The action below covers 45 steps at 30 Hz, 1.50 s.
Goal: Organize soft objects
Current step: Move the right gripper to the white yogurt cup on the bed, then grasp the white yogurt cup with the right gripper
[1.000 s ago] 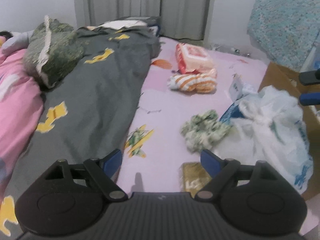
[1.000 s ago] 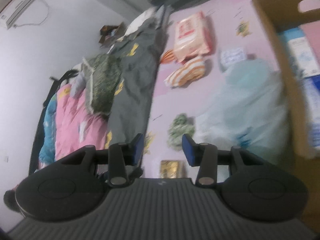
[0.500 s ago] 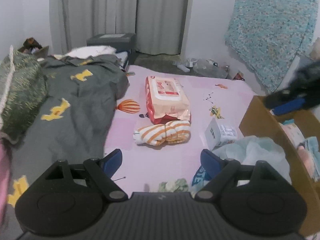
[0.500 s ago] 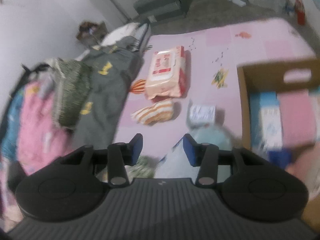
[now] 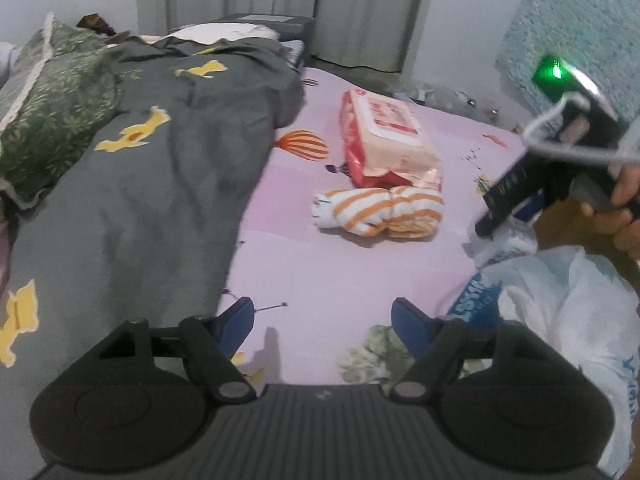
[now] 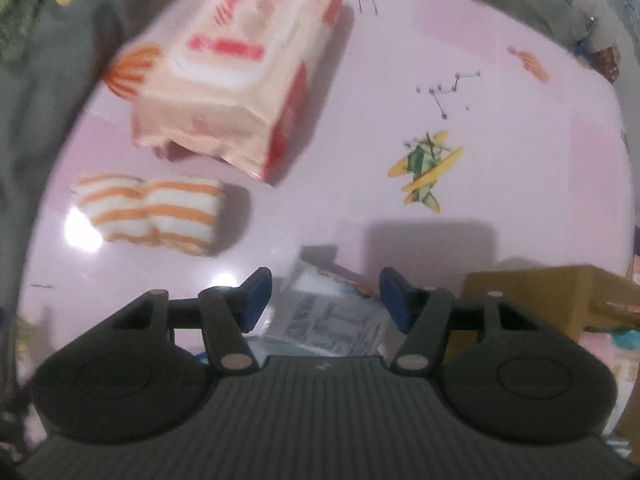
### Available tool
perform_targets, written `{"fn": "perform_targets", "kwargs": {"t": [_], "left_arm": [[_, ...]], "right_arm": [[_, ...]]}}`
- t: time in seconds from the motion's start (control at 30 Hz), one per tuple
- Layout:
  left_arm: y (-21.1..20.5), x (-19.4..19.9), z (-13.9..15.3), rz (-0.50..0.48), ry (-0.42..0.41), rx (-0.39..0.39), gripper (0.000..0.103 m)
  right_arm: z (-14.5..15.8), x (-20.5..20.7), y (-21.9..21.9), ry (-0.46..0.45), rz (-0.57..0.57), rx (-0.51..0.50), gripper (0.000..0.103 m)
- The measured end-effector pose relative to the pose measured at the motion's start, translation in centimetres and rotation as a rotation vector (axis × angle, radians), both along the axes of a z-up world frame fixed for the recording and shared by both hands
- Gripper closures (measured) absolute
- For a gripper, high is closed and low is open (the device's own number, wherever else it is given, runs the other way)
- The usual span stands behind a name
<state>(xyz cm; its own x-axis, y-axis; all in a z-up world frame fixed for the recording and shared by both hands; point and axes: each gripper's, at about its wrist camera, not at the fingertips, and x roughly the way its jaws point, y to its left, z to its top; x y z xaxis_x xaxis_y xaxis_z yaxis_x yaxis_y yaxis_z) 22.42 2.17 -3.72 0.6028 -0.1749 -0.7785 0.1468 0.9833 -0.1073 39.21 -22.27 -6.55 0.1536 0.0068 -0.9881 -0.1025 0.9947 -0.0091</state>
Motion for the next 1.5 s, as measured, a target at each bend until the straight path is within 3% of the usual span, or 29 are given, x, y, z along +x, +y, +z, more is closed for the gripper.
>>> {"fn": "perform_targets", "kwargs": {"t": [0.13,0.17,0.2,0.27,0.47,0.57,0.8,1.0,1.13,1.2,1.27,1.33,1.4,1.5], "left_arm": [[1.0,-0.6,0.5,0.013,-0.014,-0.005,0.027],[1.2,-0.7,0.6,0.016,-0.016,-0.005,0.027],[1.4,-1.0,0.6,0.02,-0.018,-0.006,0.027],[1.9,-1.6,0.8,0.027,-0.023,-0.01,0.027],[3.4,-3.7,1.4,0.049,-0.032,-0.023,0.027],[3.9,-4.7,1.8,0.053,-0.042,-0.022,0.027],[4.0,-6.1,2.5,0.044,-0.057,-0.018,0.027],[3.8,-6.9,3.1,0.034,-0.086,-0.007,0.027],[3.7,-7.1,3.1,0.034,-0.083,0.0,0.027],[3.6,-7.1,3.0,0.028,-0.081,0.007,0.027],[3.5,-7.1,2.9,0.025,-0.081,0.012,0.027],[3.5,-7.1,2.7,0.023,-0.078,0.012,0.027],[3.5,-6.9,2.5,0.023,-0.072,0.011,0.027],[3.7,-6.6,2.1,0.026,-0.059,0.01,0.027]], "right_arm": [[-1.3,0.2,-0.2,0.026,-0.006,-0.008,0.046],[-1.4,0.0,-0.1,0.02,-0.004,-0.005,0.049],[-1.3,-0.1,0.0,0.013,-0.005,0.001,0.062],[-0.5,-0.4,0.1,-0.009,-0.01,0.012,0.071],[1.3,-1.6,-0.8,-0.083,-0.078,0.104,0.086],[2.3,-2.5,-2.2,-0.128,-0.135,0.192,0.101],[3.1,-4.4,-3.9,-0.157,-0.23,0.35,0.103],[5.3,-5.3,-3.8,-0.211,-0.238,0.487,0.103],[7.5,-5.3,-2.2,-0.254,-0.195,0.523,0.103],[8.2,-5.4,-1.1,-0.297,-0.159,0.463,0.103],[8.1,-5.1,-0.6,-0.287,-0.136,0.452,0.101],[7.6,-4.6,-0.4,-0.28,-0.134,0.379,0.09],[6.6,-4.0,-0.4,-0.259,-0.132,0.294,0.054],[4.8,-2.9,-0.8,-0.212,-0.151,0.233,0.038]]}}
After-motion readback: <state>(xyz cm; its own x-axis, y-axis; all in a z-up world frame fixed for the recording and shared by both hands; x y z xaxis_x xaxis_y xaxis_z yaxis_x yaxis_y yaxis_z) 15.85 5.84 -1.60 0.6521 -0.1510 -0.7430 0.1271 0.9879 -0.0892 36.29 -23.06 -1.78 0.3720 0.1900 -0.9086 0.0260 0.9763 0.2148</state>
